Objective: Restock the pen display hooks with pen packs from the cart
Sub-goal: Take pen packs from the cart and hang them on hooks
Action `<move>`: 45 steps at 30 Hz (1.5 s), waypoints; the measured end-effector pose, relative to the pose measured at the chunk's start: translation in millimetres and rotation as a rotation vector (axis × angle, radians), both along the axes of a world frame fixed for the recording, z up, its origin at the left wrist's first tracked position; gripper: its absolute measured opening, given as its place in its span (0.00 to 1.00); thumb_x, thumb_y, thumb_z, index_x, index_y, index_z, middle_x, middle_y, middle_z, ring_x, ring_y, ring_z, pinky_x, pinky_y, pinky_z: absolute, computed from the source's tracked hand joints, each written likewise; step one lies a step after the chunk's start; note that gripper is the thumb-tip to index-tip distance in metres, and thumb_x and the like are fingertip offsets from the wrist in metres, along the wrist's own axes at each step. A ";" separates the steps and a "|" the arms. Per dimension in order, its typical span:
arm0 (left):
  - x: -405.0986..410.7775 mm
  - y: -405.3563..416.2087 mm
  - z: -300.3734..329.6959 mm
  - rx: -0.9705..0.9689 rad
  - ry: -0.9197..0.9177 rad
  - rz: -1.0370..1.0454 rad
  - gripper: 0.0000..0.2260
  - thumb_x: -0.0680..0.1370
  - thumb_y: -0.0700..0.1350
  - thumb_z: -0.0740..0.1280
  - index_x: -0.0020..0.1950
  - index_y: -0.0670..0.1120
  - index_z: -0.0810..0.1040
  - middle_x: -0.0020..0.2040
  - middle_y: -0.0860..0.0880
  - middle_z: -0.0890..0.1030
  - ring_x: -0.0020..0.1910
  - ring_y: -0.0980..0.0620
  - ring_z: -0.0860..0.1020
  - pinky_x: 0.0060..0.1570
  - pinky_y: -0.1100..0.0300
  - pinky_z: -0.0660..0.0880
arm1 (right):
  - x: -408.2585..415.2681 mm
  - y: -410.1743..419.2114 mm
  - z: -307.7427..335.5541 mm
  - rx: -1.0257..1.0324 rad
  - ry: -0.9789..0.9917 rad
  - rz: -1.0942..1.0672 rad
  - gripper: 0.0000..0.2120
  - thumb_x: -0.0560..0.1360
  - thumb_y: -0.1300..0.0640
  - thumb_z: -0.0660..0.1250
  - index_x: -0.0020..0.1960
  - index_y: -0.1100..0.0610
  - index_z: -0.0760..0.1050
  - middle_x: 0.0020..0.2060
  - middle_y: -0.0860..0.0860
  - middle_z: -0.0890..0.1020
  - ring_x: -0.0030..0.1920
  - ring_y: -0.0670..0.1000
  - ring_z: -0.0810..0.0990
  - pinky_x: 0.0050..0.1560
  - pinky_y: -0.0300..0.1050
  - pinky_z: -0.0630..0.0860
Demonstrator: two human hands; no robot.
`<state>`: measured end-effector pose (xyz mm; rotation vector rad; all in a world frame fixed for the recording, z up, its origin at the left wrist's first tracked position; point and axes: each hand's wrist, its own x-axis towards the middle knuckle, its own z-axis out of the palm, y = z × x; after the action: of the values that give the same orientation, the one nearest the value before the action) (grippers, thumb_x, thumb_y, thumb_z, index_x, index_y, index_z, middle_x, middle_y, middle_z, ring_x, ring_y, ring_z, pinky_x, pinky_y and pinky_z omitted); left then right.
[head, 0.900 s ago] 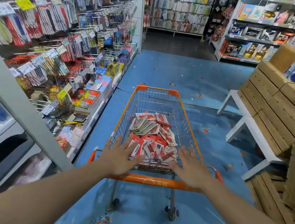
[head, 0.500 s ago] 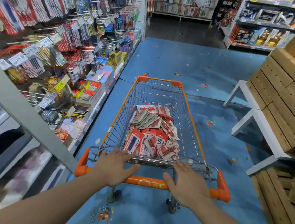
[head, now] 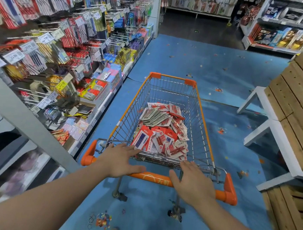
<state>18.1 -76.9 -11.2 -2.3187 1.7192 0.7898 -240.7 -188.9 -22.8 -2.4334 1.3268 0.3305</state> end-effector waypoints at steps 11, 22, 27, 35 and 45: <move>82.0 -65.2 -9.8 -0.017 0.003 0.002 0.53 0.63 0.87 0.53 0.83 0.64 0.52 0.84 0.56 0.55 0.84 0.48 0.52 0.80 0.37 0.48 | 78.0 -63.6 5.2 -0.014 -0.009 0.009 0.37 0.81 0.30 0.46 0.83 0.49 0.56 0.83 0.45 0.57 0.82 0.46 0.52 0.78 0.50 0.59; 181.7 -139.6 1.4 0.027 0.003 -0.030 0.59 0.59 0.84 0.64 0.84 0.58 0.53 0.84 0.55 0.56 0.83 0.44 0.53 0.78 0.37 0.52 | 184.2 -141.1 6.1 0.022 -0.012 -0.021 0.34 0.81 0.30 0.48 0.83 0.44 0.55 0.82 0.41 0.56 0.82 0.44 0.51 0.78 0.49 0.58; 227.5 -177.1 -5.9 -0.046 -0.001 -0.014 0.59 0.57 0.84 0.63 0.83 0.58 0.57 0.83 0.55 0.59 0.82 0.45 0.56 0.77 0.33 0.54 | 227.0 -180.8 2.0 0.013 -0.012 -0.028 0.34 0.81 0.30 0.47 0.83 0.43 0.56 0.82 0.40 0.56 0.82 0.43 0.51 0.77 0.50 0.62; 294.2 -261.5 -7.0 -0.081 -0.013 -0.049 0.59 0.57 0.84 0.63 0.83 0.58 0.58 0.83 0.56 0.61 0.82 0.46 0.57 0.77 0.32 0.55 | 289.2 -259.3 -1.6 -0.019 -0.020 -0.051 0.34 0.80 0.30 0.47 0.81 0.44 0.59 0.81 0.41 0.59 0.82 0.44 0.52 0.74 0.49 0.65; 358.8 -388.0 3.5 -0.192 -0.029 -0.050 0.51 0.58 0.83 0.65 0.78 0.64 0.66 0.78 0.60 0.69 0.78 0.53 0.63 0.77 0.45 0.61 | 355.7 -395.7 -9.5 -0.009 -0.039 -0.023 0.30 0.80 0.29 0.47 0.64 0.44 0.79 0.81 0.41 0.60 0.82 0.45 0.54 0.74 0.48 0.67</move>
<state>376.9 -465.0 -7.6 -2.3823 1.9084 0.6033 115.0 -584.5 -32.4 -2.4170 1.3417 0.2708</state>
